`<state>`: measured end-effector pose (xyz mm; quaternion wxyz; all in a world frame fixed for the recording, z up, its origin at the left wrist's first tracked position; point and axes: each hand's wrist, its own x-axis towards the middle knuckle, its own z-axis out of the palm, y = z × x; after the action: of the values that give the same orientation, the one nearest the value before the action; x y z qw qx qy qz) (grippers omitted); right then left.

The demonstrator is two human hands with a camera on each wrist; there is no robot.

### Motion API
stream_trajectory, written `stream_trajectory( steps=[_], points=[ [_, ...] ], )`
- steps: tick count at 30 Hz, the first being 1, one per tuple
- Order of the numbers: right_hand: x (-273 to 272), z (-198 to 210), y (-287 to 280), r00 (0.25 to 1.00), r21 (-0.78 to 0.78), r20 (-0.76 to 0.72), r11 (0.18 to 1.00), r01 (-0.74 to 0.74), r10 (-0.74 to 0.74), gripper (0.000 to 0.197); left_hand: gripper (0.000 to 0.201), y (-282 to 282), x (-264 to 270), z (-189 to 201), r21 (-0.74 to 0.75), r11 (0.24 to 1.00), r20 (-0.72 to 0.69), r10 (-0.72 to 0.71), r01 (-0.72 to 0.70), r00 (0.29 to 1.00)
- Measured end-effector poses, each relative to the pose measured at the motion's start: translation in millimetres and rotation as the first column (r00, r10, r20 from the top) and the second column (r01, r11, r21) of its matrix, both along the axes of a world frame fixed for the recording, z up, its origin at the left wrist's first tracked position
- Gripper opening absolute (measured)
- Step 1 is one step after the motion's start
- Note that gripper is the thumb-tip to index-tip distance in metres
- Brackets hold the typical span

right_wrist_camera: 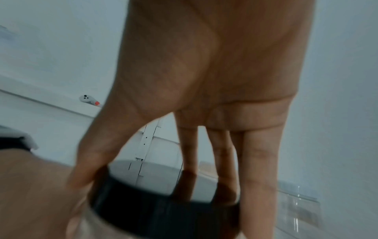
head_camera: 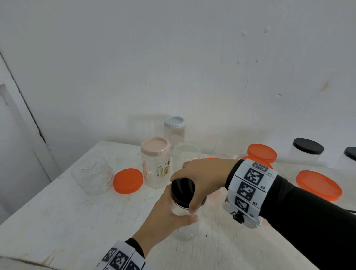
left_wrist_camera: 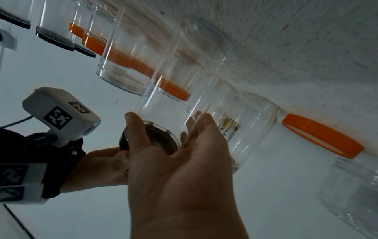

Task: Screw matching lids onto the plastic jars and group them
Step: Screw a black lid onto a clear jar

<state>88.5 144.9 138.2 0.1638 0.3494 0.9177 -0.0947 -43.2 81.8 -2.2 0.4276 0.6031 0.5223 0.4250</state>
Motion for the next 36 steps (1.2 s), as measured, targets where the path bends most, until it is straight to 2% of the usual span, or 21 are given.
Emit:
stream_trajectory(
  steps=[3,5,8,12,17,21,25,27,29,32,36],
  points=[
    [0.5,-8.2,-2.5,0.996,0.07,-0.048,0.995,0.074,-0.071,0.072,0.083,0.3,-0.6,-0.5,-0.008,1.0,0.015,0.004,-0.004,1.0],
    [1.4,-12.7,-5.1,0.99,0.089,-0.078,0.988,0.124,-0.118,0.074,0.081,0.2,-0.9,-0.8,-0.007,1.0,0.012,-0.008,0.008,1.0],
    [2.4,-10.3,-6.4,0.984,0.018,-0.059,0.986,0.168,-0.166,0.076,0.079,-0.1,-0.3,-1.1,-0.008,1.0,0.005,-0.006,0.006,1.0],
    [3.2,1.8,-6.8,0.998,-0.096,0.02,0.994,0.056,-0.055,0.087,0.078,-0.9,1.2,-0.3,0.001,1.0,0.009,0.005,-0.005,1.0],
    [2.1,3.7,-6.9,0.999,-0.1,-0.043,0.994,-0.031,0.027,0.075,0.078,-0.9,1.7,0.5,0.002,1.0,0.003,-0.004,0.004,1.0],
    [-0.7,-0.5,-6.7,0.999,-0.033,-0.037,0.999,-0.025,0.024,0.072,0.08,-1.0,1.4,-1.1,0.008,1.0,-0.006,0.01,-0.01,1.0],
    [-1.3,-10.9,-10.1,0.997,0.095,-0.054,0.994,0.054,-0.049,0.073,0.08,-1.4,1.0,1.5,0.002,1.0,0.002,-0.006,0.006,1.0],
    [0.1,-11.7,-11.0,0.993,0.07,-0.071,0.993,0.099,-0.095,0.076,0.078,-1.4,1.2,1.8,0.006,1.0,0.006,-0.016,0.016,1.0],
    [2.2,-7.3,-11.3,0.992,-0.018,-0.058,0.994,0.112,-0.113,0.079,0.079,-1.4,1.3,1.6,0.002,1.0,0.023,-0.005,0.005,1.0],
    [4.3,-0.1,-10.4,1.0,-0.111,-0.02,0.994,0.02,-0.023,0.082,0.083,-1.4,2.1,1.5,0.022,1.0,0.022,-0.023,0.022,1.0],
    [5.0,-0.8,-7.8,0.997,-0.063,-0.079,0.998,-0.005,0.0,0.075,0.084,-1.3,2.5,1.1,0.025,1.0,0.026,-0.015,0.014,1.0]
  ],
)
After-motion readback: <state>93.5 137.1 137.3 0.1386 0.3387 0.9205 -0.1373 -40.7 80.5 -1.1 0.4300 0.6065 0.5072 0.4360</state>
